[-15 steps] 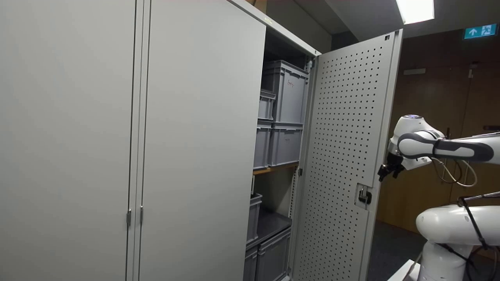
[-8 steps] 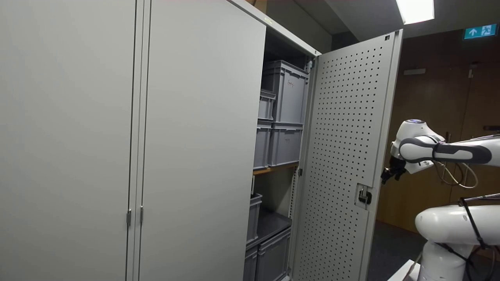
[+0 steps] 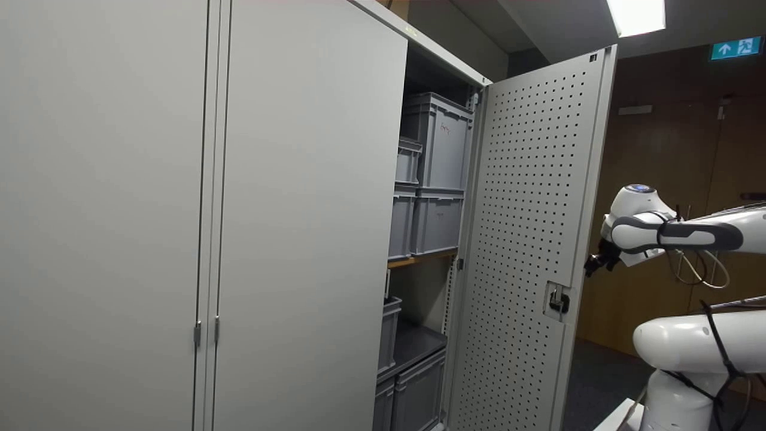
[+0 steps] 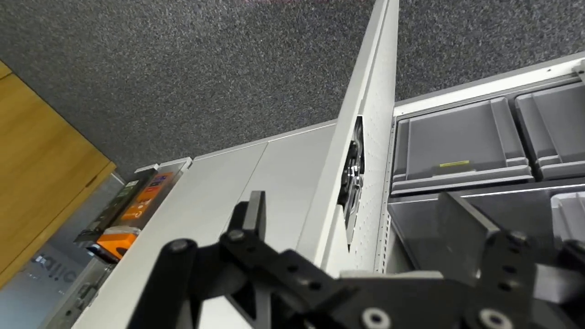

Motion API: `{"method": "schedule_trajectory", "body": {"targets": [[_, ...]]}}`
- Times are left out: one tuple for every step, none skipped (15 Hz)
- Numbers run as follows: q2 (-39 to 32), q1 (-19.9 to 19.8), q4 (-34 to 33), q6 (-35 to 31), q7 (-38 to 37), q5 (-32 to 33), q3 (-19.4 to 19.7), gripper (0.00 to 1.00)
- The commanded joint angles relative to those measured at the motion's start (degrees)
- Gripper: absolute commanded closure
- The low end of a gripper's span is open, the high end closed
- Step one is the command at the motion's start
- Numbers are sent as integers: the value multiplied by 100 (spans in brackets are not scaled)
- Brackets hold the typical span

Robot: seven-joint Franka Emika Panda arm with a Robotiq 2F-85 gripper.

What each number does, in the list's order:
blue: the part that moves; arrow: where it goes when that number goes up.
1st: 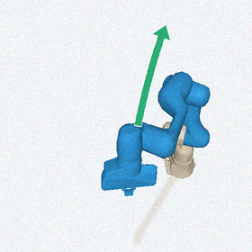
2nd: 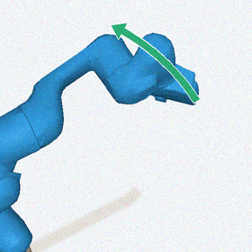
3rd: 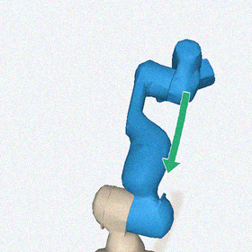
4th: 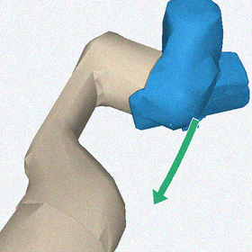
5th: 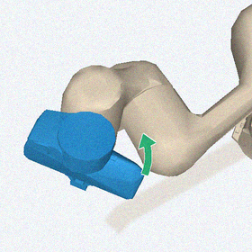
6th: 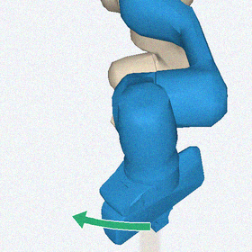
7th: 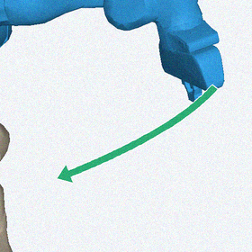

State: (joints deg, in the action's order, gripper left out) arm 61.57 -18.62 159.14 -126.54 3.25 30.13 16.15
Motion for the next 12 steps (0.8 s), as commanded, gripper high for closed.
{"method": "schedule_trajectory", "body": {"targets": [[-190,-347,0,-527,94,165,11,0],[-210,-416,0,-618,101,181,5,0],[-222,-475,0,-695,115,198,5,0],[-231,-525,0,-774,122,207,6,0],[-237,-574,0,-844,126,218,4,0],[-256,-611,-1,-957,145,240,23,0],[-267,-638,-2,-1057,167,255,31,0],[-293,-656,-2,-1170,205,270,50,0],[-314,-667,-3,-1284,235,274,64,0],[-358,-674,-3,-1406,276,267,93,0],[-399,-666,-9,-1513,328,245,114,0],[-450,-656,-11,-1632,385,222,147,0]]}}
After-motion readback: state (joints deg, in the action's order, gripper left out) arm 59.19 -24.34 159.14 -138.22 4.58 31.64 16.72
